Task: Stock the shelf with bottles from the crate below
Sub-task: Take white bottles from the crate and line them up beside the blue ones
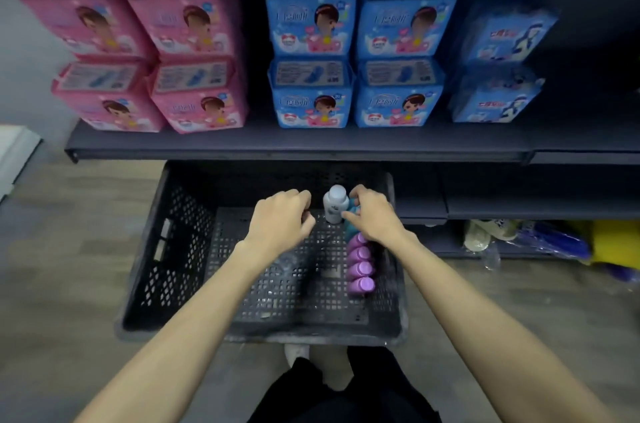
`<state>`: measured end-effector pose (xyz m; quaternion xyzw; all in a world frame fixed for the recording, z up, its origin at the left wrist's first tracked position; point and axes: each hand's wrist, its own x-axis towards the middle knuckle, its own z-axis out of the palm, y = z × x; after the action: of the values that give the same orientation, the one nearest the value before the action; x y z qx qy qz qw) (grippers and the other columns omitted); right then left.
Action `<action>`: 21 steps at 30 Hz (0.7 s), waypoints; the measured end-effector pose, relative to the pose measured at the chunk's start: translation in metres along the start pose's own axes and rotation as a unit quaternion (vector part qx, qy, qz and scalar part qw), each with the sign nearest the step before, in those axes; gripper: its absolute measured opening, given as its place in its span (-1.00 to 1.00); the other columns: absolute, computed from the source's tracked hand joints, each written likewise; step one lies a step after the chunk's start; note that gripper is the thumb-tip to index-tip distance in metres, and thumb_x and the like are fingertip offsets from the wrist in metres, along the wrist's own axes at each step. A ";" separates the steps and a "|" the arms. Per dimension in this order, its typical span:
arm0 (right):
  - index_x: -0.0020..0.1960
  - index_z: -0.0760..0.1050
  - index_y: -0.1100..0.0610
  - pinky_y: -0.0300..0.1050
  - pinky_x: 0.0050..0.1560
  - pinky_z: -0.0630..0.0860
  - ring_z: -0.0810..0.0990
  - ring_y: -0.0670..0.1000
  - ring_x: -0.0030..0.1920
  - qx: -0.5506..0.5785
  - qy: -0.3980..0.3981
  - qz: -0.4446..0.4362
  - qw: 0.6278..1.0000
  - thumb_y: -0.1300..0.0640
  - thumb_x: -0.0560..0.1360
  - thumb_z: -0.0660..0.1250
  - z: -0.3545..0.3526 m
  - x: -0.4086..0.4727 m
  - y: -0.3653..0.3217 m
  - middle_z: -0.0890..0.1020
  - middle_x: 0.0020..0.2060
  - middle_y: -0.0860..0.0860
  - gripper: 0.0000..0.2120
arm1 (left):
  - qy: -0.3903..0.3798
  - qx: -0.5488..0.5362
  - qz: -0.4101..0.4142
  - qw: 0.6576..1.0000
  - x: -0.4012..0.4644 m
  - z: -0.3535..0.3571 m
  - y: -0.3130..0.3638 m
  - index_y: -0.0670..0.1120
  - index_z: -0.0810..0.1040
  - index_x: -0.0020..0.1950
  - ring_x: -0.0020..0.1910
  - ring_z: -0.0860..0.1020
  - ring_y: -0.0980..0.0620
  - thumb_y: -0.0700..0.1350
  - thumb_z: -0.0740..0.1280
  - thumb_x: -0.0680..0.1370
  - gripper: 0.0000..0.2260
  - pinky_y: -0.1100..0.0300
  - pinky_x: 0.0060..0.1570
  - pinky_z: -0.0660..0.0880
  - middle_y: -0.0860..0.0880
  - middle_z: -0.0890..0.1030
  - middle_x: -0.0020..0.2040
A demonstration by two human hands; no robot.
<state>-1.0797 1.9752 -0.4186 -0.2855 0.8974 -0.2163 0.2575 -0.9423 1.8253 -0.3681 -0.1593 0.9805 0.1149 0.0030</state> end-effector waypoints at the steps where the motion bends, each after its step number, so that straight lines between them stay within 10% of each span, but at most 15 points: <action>1: 0.26 0.43 0.13 0.01 0.10 0.52 0.58 0.19 0.13 0.002 -0.009 0.013 1.000 0.01 0.49 0.45 0.005 0.004 0.001 0.58 0.14 0.12 -0.58 | -0.007 0.002 0.001 1.000 0.001 0.003 0.000 -0.04 0.45 -0.11 -0.27 0.51 -0.03 -0.03 0.25 0.49 -0.91 0.08 -0.33 0.50 0.04 0.51 -0.24; 21: 0.39 0.27 0.31 0.07 0.19 0.50 0.52 0.27 0.26 0.041 -0.017 0.142 0.989 0.14 0.53 0.42 0.081 0.099 0.019 0.45 0.30 0.26 -0.45 | -0.075 -0.031 -0.043 0.996 0.040 0.083 -0.018 -0.05 0.44 -0.08 -0.22 0.53 -0.11 -0.03 0.25 0.49 -0.89 0.10 -0.31 0.41 -0.01 0.53 -0.18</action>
<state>-1.1099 1.9078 -0.5253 -0.1480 0.9148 -0.2091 0.3122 -0.9774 1.8152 -0.4548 -0.1922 0.9657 0.1565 0.0768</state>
